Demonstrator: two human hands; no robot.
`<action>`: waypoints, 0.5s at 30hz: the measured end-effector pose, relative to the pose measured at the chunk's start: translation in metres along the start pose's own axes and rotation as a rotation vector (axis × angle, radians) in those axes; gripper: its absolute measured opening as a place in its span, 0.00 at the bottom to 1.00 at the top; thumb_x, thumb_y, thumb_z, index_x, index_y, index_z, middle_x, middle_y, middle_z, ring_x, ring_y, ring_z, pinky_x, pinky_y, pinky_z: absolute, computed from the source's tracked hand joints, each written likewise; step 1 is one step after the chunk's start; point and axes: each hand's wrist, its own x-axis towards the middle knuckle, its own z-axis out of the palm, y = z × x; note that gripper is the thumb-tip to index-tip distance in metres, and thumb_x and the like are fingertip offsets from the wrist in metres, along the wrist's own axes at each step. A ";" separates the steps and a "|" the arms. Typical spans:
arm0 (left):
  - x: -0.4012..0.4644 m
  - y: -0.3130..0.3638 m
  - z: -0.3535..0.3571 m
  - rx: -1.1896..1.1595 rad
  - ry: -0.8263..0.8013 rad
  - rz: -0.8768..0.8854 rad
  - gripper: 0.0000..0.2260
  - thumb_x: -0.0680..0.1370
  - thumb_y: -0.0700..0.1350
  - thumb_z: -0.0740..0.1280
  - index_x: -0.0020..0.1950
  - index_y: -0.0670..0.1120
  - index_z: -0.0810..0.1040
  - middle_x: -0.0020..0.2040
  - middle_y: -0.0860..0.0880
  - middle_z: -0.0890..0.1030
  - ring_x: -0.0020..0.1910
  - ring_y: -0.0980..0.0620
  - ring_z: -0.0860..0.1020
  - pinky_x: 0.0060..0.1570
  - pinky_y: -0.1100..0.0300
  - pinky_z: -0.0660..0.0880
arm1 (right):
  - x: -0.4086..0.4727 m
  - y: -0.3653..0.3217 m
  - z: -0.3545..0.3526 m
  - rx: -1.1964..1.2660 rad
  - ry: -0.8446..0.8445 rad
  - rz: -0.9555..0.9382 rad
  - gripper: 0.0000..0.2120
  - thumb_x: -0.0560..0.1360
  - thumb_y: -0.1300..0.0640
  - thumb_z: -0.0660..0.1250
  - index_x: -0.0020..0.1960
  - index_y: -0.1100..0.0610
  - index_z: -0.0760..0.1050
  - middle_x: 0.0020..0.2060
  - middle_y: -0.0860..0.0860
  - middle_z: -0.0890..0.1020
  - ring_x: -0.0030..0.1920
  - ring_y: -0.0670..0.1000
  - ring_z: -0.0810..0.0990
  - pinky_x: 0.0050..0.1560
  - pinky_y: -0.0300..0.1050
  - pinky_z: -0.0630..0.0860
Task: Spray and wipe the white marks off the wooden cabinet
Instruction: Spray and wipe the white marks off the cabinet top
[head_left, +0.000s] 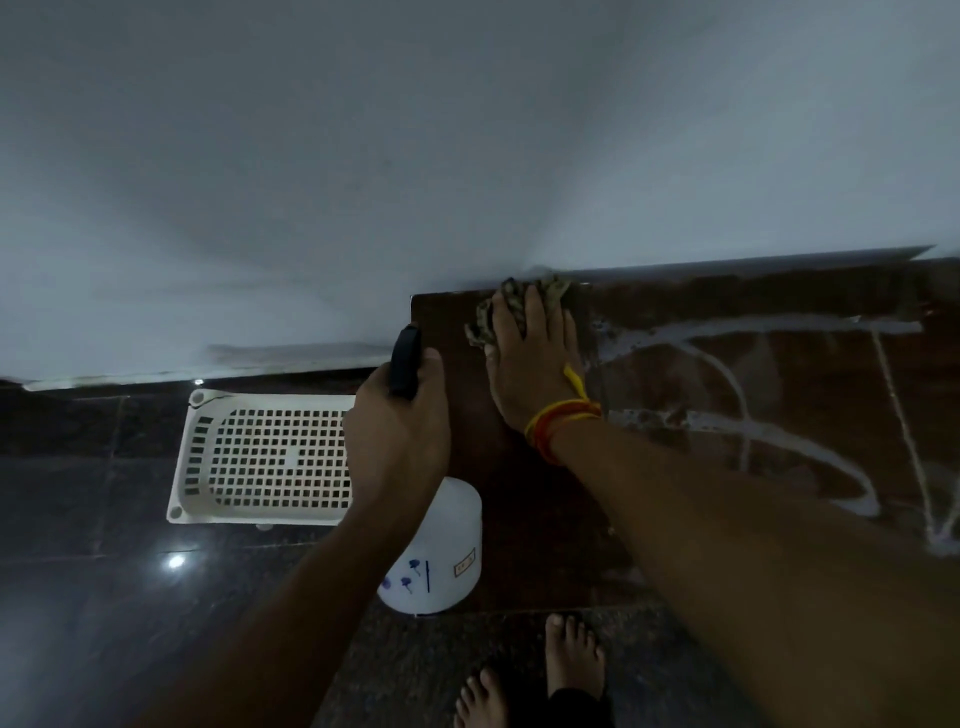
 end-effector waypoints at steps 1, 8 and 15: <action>0.000 0.001 -0.001 -0.004 -0.004 -0.009 0.18 0.80 0.57 0.61 0.38 0.45 0.74 0.32 0.39 0.78 0.36 0.34 0.80 0.35 0.42 0.79 | -0.005 0.000 0.001 0.002 0.004 0.001 0.28 0.80 0.48 0.53 0.77 0.51 0.51 0.76 0.60 0.52 0.75 0.63 0.50 0.75 0.57 0.44; 0.014 0.007 -0.005 -0.003 -0.014 -0.022 0.18 0.80 0.57 0.60 0.38 0.46 0.75 0.31 0.42 0.80 0.34 0.38 0.81 0.34 0.48 0.79 | -0.017 -0.004 0.004 -0.026 0.035 0.032 0.28 0.77 0.48 0.57 0.75 0.53 0.58 0.74 0.62 0.60 0.73 0.66 0.57 0.74 0.59 0.48; 0.013 0.007 -0.006 -0.007 0.001 -0.001 0.18 0.81 0.55 0.61 0.37 0.46 0.74 0.34 0.35 0.80 0.34 0.34 0.80 0.31 0.44 0.78 | 0.022 -0.008 -0.004 -0.009 0.039 0.042 0.28 0.79 0.48 0.54 0.77 0.51 0.52 0.75 0.61 0.55 0.74 0.65 0.52 0.75 0.59 0.44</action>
